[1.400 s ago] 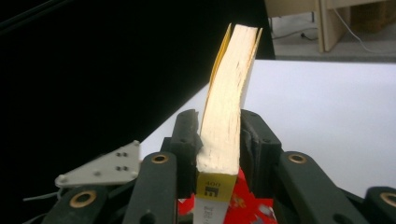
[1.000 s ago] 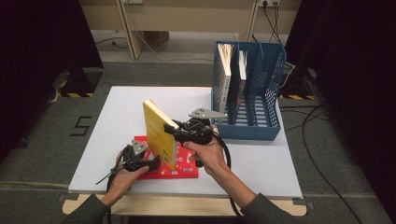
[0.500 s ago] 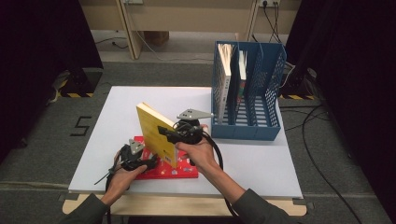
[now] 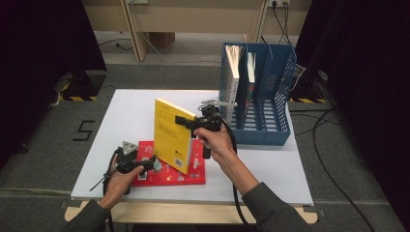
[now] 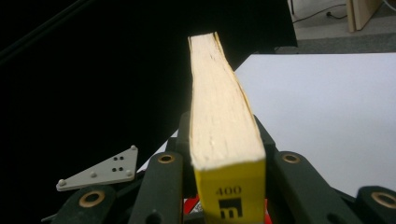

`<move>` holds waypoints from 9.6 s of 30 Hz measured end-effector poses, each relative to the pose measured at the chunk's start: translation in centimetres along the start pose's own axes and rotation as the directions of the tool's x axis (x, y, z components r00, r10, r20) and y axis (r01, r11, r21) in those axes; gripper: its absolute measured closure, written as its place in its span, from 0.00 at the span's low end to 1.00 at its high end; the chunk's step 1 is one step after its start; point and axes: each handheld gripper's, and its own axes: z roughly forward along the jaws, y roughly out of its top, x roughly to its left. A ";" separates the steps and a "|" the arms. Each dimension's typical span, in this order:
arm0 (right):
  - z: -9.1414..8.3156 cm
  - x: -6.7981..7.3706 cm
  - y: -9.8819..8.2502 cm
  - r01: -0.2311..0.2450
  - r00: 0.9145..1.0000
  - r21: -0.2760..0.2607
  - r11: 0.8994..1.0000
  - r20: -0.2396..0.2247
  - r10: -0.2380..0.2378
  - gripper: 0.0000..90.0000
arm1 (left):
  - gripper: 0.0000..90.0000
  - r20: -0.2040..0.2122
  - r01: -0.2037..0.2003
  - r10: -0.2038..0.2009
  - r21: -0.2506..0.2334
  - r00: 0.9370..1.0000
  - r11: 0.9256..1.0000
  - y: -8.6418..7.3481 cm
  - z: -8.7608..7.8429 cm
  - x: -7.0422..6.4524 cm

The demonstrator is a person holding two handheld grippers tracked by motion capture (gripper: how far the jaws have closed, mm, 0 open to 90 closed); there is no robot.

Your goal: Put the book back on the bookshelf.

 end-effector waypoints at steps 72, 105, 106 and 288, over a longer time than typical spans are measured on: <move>-20.4 -8.9 12.3 0.021 0.843 -0.433 0.901 0.492 0.217 0.80 | 0.16 -0.178 0.080 -0.067 0.068 0.982 0.994 -0.8 1.2 7.4; -12.1 -16.0 13.9 -0.030 0.775 -0.374 0.927 0.578 0.258 0.77 | 0.16 -0.173 0.080 -0.068 0.067 0.983 0.995 -0.8 1.2 7.4; -12.0 -16.1 13.7 -0.034 0.772 -0.372 0.927 0.580 0.261 0.76 | 0.16 -0.174 0.080 -0.068 0.067 0.983 0.994 -0.8 1.2 7.4; -13.1 -11.7 -1.5 0.210 0.834 -0.020 0.978 0.526 -0.168 0.27 | 0.16 -0.167 0.078 -0.066 0.072 0.984 0.994 -0.8 1.2 7.5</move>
